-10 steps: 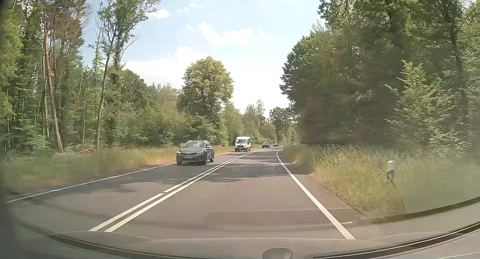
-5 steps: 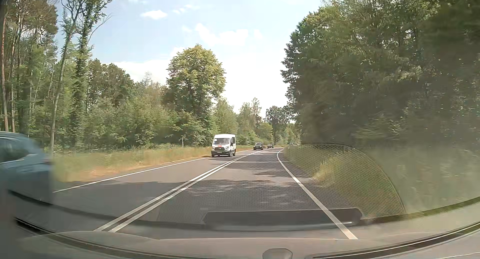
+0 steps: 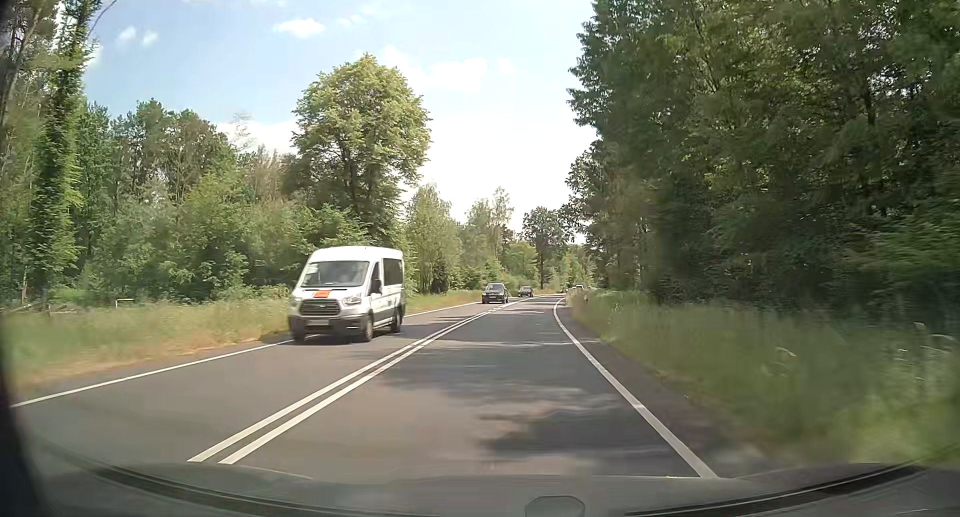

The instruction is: Follow the waypoints while adhering to traffic rules and regulations

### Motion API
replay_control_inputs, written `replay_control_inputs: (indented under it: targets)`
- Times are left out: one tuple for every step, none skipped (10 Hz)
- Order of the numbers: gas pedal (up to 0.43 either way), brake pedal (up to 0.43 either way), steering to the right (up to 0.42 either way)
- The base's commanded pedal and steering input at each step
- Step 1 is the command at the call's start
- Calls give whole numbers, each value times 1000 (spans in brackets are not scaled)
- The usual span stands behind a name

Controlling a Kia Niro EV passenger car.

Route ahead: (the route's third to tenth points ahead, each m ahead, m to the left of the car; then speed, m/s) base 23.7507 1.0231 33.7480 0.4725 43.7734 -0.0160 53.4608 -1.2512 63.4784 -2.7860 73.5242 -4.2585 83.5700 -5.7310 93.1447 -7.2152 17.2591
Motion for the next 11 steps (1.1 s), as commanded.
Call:
replay_control_inputs:
  targets:
    - [59,37,10]
    - [59,37,10]
    - [59,30,10]
    - [59,37,10]
    - [59,37,10]
    - [59,37,10]
    - [59,37,10]
    - [59,37,10]
    - [59,37,10]
    - [59,37,10]
    - [59,30,10]
